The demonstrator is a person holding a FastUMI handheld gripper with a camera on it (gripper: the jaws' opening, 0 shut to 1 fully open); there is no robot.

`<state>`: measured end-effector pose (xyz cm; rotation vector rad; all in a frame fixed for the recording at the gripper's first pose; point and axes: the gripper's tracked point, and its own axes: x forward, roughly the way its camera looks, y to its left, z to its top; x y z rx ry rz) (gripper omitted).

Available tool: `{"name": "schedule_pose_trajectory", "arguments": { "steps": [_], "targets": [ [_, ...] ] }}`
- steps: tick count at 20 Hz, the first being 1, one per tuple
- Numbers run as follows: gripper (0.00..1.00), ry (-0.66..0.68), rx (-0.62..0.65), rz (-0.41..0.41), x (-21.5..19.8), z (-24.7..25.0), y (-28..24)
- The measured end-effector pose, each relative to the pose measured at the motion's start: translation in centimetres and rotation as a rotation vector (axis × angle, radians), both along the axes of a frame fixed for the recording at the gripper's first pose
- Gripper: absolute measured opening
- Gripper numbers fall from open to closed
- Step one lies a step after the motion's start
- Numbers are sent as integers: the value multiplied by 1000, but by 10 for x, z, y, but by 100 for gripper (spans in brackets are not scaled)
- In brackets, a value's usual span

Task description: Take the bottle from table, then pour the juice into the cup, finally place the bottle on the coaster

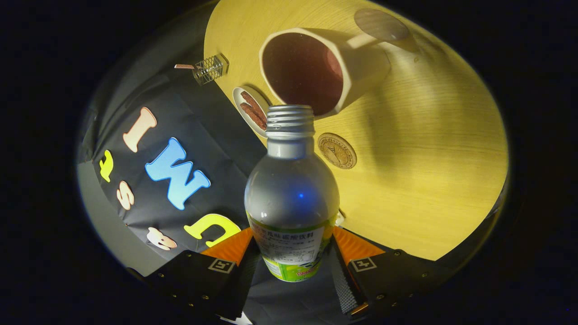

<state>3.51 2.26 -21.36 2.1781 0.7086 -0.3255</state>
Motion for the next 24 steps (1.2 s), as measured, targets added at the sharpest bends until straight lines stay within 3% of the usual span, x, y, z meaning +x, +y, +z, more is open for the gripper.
{"name": "schedule_pose_trajectory", "arguments": {
  "steps": [11,24],
  "targets": [
    [77,-26,-423,179,-27,-36,-3],
    [78,-84,-985,516,-45,-72,3]
  ]
}}
